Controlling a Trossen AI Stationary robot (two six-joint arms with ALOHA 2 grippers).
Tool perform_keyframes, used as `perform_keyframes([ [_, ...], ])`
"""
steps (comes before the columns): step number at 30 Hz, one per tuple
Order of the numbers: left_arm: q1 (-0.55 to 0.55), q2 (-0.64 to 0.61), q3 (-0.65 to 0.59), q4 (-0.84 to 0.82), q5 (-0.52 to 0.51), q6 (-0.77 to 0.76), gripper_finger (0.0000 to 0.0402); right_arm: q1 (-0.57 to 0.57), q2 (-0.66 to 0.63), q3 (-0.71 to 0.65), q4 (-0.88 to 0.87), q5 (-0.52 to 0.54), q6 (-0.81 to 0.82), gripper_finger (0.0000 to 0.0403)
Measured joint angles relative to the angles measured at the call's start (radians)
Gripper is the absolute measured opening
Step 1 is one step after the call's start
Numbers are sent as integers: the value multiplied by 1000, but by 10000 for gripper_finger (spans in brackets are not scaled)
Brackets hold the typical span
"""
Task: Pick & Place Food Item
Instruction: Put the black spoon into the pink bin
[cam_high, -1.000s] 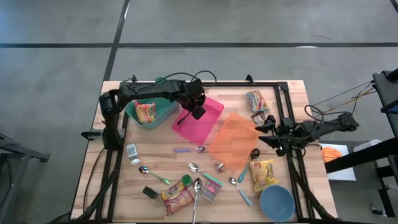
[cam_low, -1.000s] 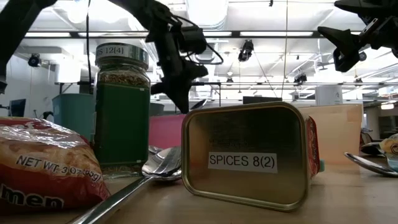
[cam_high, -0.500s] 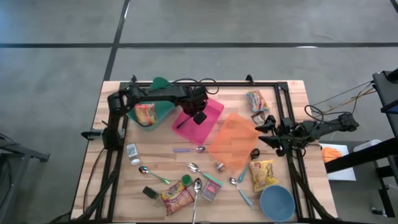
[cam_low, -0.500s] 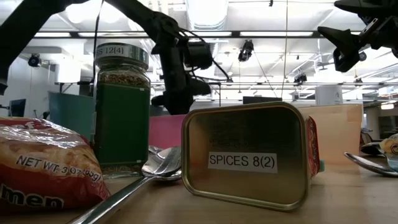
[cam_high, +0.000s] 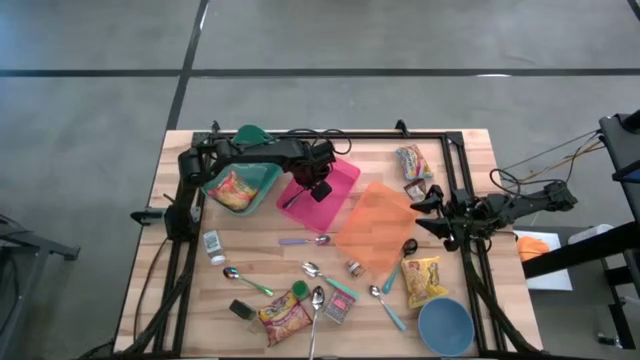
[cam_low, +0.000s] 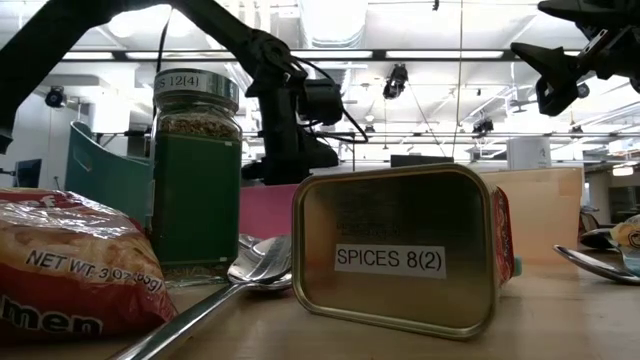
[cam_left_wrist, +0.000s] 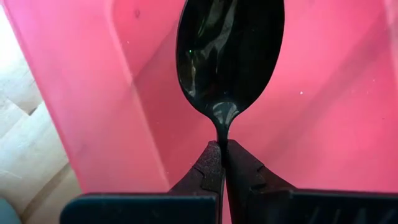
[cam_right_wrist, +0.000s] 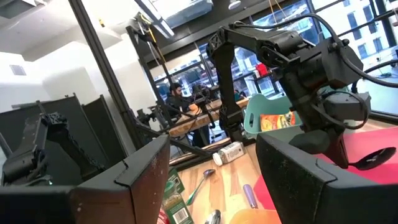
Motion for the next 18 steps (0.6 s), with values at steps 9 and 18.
perform_keyframes([
  [9,0,-16,0,-5,-8,4,0,0,0,0,0,0,0,235],
  [18,-12,-43,0,-64,-20,166,0,0,0,0,0,-1,0,235],
])
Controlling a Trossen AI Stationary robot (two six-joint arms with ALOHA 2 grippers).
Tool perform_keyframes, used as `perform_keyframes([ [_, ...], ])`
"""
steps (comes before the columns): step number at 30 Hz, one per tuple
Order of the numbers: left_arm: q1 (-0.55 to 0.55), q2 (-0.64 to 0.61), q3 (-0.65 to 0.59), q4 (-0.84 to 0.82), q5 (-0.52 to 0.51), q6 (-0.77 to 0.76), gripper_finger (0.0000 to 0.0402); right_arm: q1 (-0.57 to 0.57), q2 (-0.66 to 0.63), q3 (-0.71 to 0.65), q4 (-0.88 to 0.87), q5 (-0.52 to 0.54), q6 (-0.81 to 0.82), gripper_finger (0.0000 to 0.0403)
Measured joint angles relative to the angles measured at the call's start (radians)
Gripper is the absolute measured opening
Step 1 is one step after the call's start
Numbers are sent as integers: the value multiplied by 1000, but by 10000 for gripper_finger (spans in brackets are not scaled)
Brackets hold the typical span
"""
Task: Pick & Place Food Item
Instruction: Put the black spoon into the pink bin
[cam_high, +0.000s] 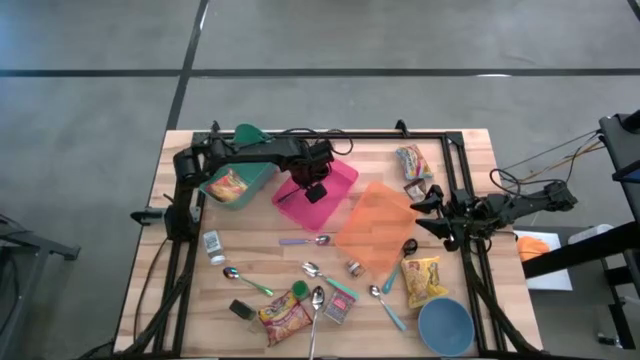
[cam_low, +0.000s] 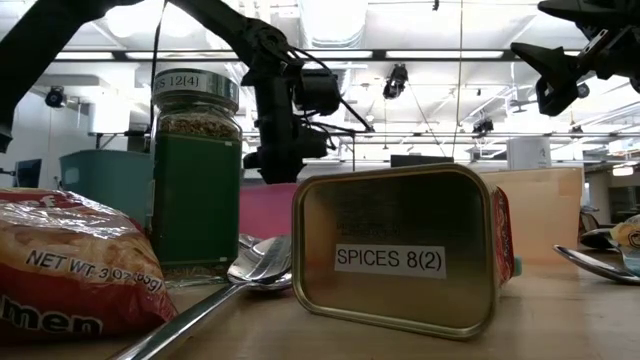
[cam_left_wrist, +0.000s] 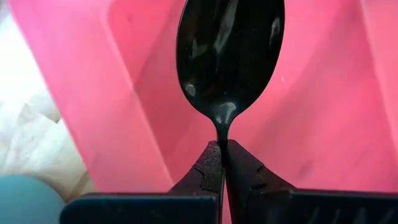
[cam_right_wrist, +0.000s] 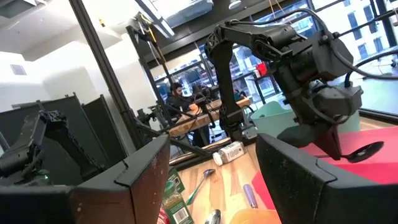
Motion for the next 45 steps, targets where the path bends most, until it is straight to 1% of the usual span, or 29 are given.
perform_keyframes([
  [5,-12,0,0,-11,0,41,0,0,0,0,0,0,0,235],
  [25,-24,17,-1,62,-3,26,0,0,0,0,0,0,0,235],
  [34,-29,73,0,57,-3,82,0,0,0,0,-1,0,0,235],
  [45,-26,107,0,51,-34,21,0,0,0,0,-3,0,0,235],
])
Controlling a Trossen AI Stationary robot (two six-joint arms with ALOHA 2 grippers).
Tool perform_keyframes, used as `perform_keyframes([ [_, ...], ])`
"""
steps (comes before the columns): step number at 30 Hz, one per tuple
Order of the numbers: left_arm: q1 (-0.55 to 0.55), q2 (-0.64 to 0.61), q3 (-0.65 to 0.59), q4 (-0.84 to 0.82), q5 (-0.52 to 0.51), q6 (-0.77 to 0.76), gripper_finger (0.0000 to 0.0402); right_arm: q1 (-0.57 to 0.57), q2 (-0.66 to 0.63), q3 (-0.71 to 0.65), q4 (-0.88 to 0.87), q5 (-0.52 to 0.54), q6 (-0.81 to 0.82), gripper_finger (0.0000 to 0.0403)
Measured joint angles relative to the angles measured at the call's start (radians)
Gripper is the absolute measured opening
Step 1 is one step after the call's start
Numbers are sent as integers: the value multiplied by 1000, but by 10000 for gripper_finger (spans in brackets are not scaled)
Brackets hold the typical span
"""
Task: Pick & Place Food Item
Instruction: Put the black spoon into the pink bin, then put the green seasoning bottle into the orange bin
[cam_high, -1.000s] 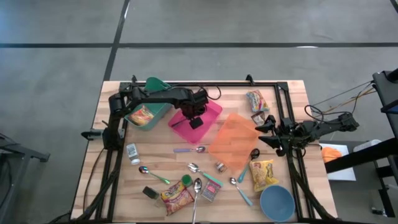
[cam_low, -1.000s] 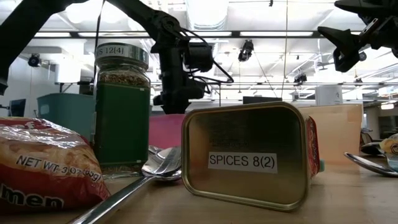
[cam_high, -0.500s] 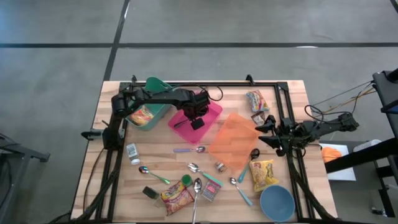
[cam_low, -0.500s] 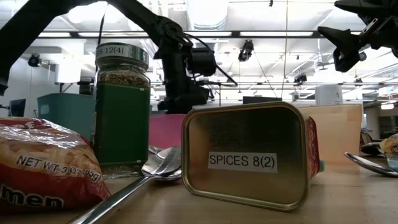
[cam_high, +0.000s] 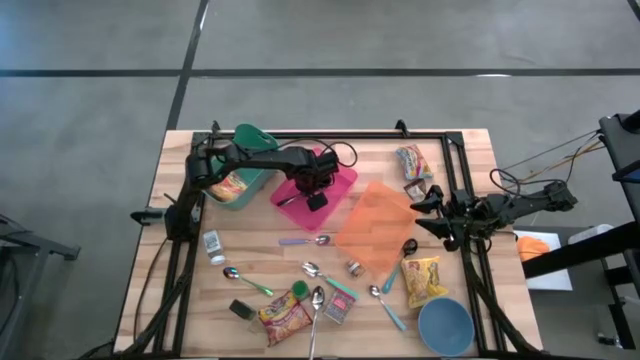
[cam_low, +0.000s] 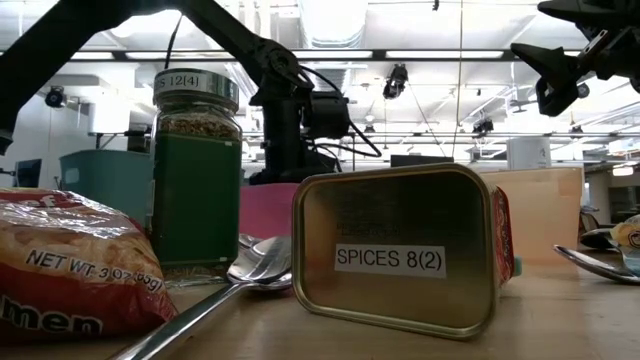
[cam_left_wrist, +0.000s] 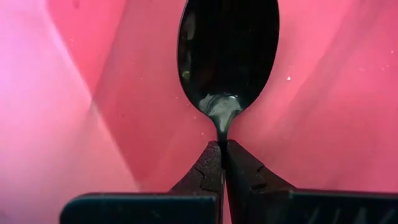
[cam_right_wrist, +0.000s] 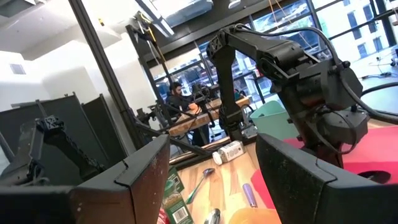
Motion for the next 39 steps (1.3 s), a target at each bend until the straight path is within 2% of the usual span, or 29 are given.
perform_keyframes([
  [15,-1,5,2,-10,-18,18,5,0,0,0,-18,0,0,235],
  [18,-1,5,1,-19,-18,17,26,0,0,0,-18,0,0,235],
  [30,0,-13,-1,-76,-15,-3,159,0,0,0,-18,0,0,235],
  [34,0,-53,-2,-79,-10,-8,181,0,0,0,-18,0,0,235],
  [39,-1,-112,-2,-80,-15,-17,188,0,0,0,-18,0,0,235],
])
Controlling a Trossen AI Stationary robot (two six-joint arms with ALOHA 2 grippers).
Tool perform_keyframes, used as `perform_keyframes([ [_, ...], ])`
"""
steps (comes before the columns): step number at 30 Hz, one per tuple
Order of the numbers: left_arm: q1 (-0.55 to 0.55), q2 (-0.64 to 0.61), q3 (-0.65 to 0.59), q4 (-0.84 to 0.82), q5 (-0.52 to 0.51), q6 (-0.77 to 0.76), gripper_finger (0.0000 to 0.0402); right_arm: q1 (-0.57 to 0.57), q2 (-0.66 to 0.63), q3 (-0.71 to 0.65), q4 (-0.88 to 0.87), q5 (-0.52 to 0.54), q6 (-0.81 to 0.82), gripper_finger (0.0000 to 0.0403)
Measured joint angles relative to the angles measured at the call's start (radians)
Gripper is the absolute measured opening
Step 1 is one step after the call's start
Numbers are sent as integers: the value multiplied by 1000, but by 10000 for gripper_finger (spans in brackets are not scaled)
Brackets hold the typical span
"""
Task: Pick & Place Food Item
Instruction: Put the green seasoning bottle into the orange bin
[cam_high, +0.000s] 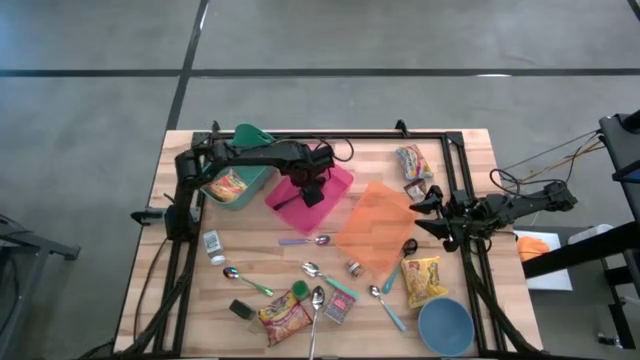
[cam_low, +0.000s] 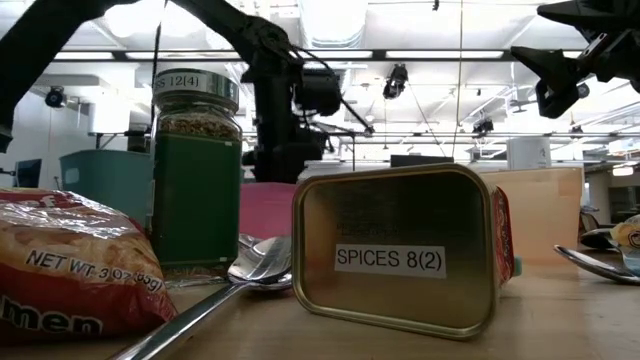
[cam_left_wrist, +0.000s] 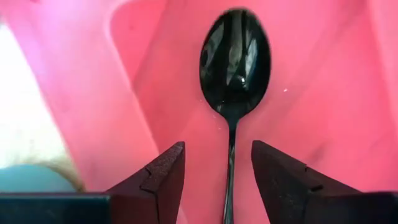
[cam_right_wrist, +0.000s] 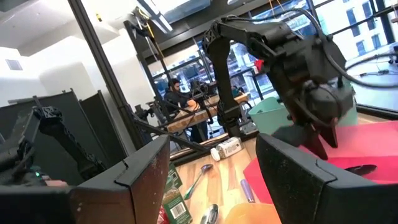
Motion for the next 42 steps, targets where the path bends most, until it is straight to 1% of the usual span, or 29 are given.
perform_keyframes([
  [3,-7,-39,0,-2,0,-22,188,0,0,0,0,0,-4,235],
  [8,-42,-98,0,-8,-4,-46,188,0,-2,0,11,0,-170,235],
  [11,-84,-142,0,-7,-5,-66,189,0,-1,0,19,0,-188,235],
  [13,-120,-169,0,-8,-28,-73,189,0,-2,0,45,0,-167,235],
  [16,-191,-217,-15,-1,-111,-78,189,0,-2,0,86,0,-157,235],
  [18,-239,-258,-52,23,-177,-97,189,0,-2,0,88,0,-143,235],
  [20,-284,-304,-116,59,-226,-116,189,0,-1,0,83,5,-110,235],
  [24,-354,-417,-291,196,-246,-147,189,0,6,0,83,41,-43,235],
  [26,-382,-478,-388,279,-246,-174,189,0,14,0,82,92,7,235],
  [27,-394,-507,-435,318,-245,-192,189,0,18,0,83,141,14,235],
  [30,-417,-593,-563,406,-244,-257,189,-1,30,3,82,306,-58,235],
  [31,-421,-620,-598,425,-243,-274,189,-1,34,8,80,335,-87,235],
  [36,-429,-728,-703,445,-238,-307,189,0,86,78,72,356,-80,235],
  [38,-428,-760,-726,453,-239,-293,189,0,132,131,7,390,-44,235],
  [40,-428,-783,-744,466,-238,-262,189,0,191,202,-123,457,17,235],
  [42,-428,-795,-752,479,-238,-214,189,0,266,285,-275,546,116,235],
])
